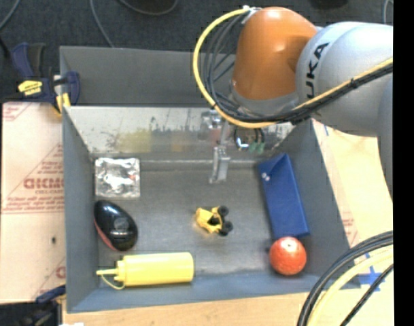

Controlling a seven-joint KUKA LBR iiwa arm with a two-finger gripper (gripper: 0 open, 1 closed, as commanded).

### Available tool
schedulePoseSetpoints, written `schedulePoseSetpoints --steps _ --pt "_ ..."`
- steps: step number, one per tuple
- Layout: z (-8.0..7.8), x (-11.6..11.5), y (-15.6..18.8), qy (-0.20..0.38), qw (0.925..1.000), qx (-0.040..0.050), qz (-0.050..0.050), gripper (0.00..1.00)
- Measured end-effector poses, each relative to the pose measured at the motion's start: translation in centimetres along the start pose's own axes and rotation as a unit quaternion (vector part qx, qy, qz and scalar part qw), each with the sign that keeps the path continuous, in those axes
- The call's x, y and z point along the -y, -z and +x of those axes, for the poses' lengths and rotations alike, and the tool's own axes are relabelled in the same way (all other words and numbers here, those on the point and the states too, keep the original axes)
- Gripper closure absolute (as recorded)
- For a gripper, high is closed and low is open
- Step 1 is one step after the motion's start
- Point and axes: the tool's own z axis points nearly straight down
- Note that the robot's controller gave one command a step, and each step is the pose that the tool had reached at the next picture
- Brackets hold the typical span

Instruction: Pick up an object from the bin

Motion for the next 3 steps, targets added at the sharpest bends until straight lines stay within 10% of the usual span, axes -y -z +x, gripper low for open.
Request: schedulePoseSetpoints --steps 2,3 --pt "1.7 1.0 -4.6 0.036 0.9993 0.0051 0.0 0.0" --pt "6.3 3.1 -6.3 0.143 0.9897 0.0046 0.001 0.0"
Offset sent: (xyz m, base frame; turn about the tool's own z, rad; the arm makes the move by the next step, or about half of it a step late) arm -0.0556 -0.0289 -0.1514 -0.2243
